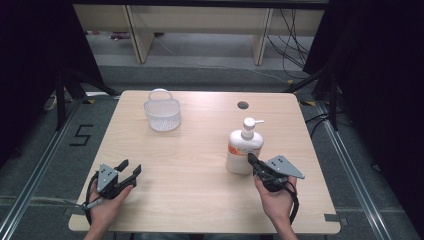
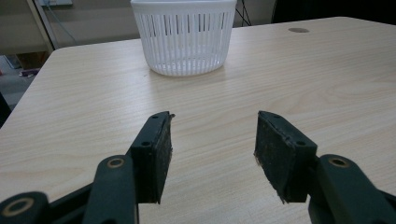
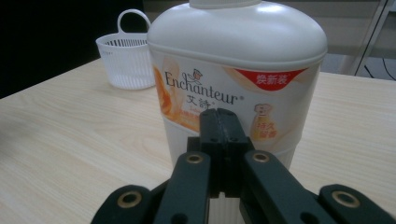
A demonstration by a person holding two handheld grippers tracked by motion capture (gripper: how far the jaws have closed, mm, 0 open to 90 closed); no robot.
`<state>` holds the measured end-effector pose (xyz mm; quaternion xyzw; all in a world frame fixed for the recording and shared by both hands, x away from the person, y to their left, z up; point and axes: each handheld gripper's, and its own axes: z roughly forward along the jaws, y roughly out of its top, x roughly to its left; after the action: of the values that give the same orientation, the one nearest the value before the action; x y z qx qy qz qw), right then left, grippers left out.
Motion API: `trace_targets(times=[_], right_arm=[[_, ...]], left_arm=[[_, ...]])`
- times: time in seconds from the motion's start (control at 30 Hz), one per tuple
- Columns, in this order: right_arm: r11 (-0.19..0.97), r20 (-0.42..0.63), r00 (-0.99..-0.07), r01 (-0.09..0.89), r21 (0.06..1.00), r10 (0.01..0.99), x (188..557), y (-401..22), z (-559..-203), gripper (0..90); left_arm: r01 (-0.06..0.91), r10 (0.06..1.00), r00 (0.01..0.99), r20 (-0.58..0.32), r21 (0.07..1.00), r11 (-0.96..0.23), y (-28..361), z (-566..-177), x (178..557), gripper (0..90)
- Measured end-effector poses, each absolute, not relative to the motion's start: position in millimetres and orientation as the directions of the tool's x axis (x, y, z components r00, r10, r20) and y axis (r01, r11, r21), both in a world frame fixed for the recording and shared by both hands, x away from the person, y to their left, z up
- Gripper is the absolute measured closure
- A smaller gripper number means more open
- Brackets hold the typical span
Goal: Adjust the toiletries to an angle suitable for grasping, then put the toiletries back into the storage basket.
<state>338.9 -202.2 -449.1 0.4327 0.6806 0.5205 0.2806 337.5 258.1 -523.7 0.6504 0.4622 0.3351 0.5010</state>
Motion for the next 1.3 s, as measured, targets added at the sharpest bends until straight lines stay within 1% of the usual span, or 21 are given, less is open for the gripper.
trace_targets(times=[0.03, 0.13, 0.2, 0.23, 0.27, 0.37, 0.47, 0.5, 0.53, 0.6, 0.63, 0.67, 0.7, 0.73, 0.87, 0.9, 0.97, 1.03, 1.13, 1.23, 1.3], right_arm=[[0.095, 0.055, -0.457, 0.298, 0.950, 0.888, 339.8, -203.1, -449.1, 90.0], [0.073, 0.076, -0.454, 0.302, 0.950, 0.888, 339.0, -202.6, -450.4, 89.5], [0.069, 0.081, -0.473, 0.291, 0.954, 0.877, 335.5, -205.6, -452.0, 84.4], [0.033, 0.121, -0.467, 0.310, 0.950, 0.876, 331.7, -204.2, -453.2, 82.4], [0.042, 0.109, -0.484, 0.291, 0.956, 0.869, 330.6, -208.3, -454.8, 79.4], [0.008, 0.125, -0.484, 0.262, 0.965, 0.866, 322.1, -218.9, -460.0, 76.4], [-0.029, 0.141, -0.419, 0.264, 0.964, 0.897, 316.0, -236.5, -466.2, 71.6], [-0.029, 0.141, -0.419, 0.264, 0.964, 0.897, 316.0, -236.5, -466.2, 71.6], [-0.035, 0.140, -0.376, 0.274, 0.961, 0.916, 316.7, -246.5, -470.4, 67.1], [-0.048, 0.151, -0.363, 0.278, 0.959, 0.920, 317.6, -251.5, -473.2, 65.6], [-0.060, 0.154, -0.313, 0.290, 0.955, 0.937, 319.9, -260.8, -479.0, 58.6], [-0.079, 0.172, -0.315, 0.285, 0.955, 0.933, 322.4, -262.6, -481.5, 56.5], [-0.106, 0.191, -0.285, 0.290, 0.951, 0.939, 322.4, -263.4, -483.7, 53.9], [-0.084, 0.166, -0.276, 0.284, 0.955, 0.947, 326.0, -268.1, -486.9, 51.9], [-0.103, 0.173, -0.243, 0.277, 0.955, 0.955, 333.1, -273.7, -495.6, 46.2], [-0.071, 0.143, -0.245, 0.281, 0.957, 0.959, 334.5, -276.3, -496.7, 45.8], [-0.062, 0.138, -0.231, 0.306, 0.950, 0.963, 336.0, -278.1, -499.2, 47.6], [-0.036, 0.106, -0.228, 0.294, 0.955, 0.968, 338.1, -280.4, -501.7, 49.1], [-0.030, 0.101, -0.226, 0.295, 0.955, 0.969, 339.2, -279.2, -504.2, 49.6], [-0.003, 0.064, -0.195, 0.295, 0.955, 0.979, 338.3, -275.9, -503.1, 49.5], [0.000, 0.061, -0.200, 0.294, 0.956, 0.978, 338.7, -273.7, -502.9, 49.1]], left_arm=[[0.266, 0.936, 0.350, -0.024, 0.961, -0.075, 258.2, -523.6, 337.5, 45.0], [0.262, 0.935, 0.354, -0.023, 0.962, -0.075, 257.9, -523.9, 338.2, 44.9], [0.265, 0.937, 0.348, -0.022, 0.961, -0.076, 257.8, -523.5, 337.3, 44.8], [0.264, 0.937, 0.347, -0.026, 0.962, -0.071, 257.9, -523.6, 336.9, 44.8], [0.264, 0.938, 0.346, -0.030, 0.962, -0.066, 258.0, -523.7, 336.6, 44.8], [0.269, 0.938, 0.344, -0.040, 0.961, -0.058, 259.6, -523.6, 336.2, 44.6], [0.271, 0.938, 0.344, -0.040, 0.961, -0.059, 259.4, -523.8, 337.2, 44.6], [0.271, 0.938, 0.344, -0.040, 0.961, -0.059, 259.4, -523.8, 337.2, 44.6], [0.267, 0.938, 0.344, -0.035, 0.962, -0.062, 259.3, -523.8, 336.8, 44.6], [0.271, 0.939, 0.343, -0.036, 0.961, -0.063, 259.4, -523.5, 336.0, 44.7], [0.270, 0.938, 0.345, -0.037, 0.961, -0.062, 259.5, -523.6, 335.6, 44.9], [0.269, 0.938, 0.345, -0.037, 0.961, -0.061, 259.5, -523.6, 335.6, 44.9], [0.271, 0.938, 0.345, -0.036, 0.961, -0.063, 259.6, -523.6, 335.6, 44.9], [0.274, 0.938, 0.344, -0.035, 0.960, -0.065, 259.5, -523.5, 335.7, 44.9], [0.267, 0.938, 0.345, -0.039, 0.962, -0.058, 259.5, -523.9, 335.7, 44.4], [0.274, 0.939, 0.342, -0.042, 0.960, -0.056, 259.8, -523.5, 335.4, 44.3], [0.280, 0.939, 0.340, -0.044, 0.958, -0.056, 260.6, -523.3, 335.6, 44.3], [0.278, 0.938, 0.343, -0.052, 0.959, -0.049, 260.8, -523.5, 335.7, 44.5], [0.284, 0.937, 0.343, -0.070, 0.958, -0.032, 259.9, -522.7, 333.8, 44.3], [0.262, 0.935, 0.346, -0.083, 0.965, -0.011, 257.2, -517.8, 332.2, 43.2], [0.246, 0.933, 0.348, -0.091, 0.969, 0.003, 253.7, -510.7, 330.8, 42.3]])
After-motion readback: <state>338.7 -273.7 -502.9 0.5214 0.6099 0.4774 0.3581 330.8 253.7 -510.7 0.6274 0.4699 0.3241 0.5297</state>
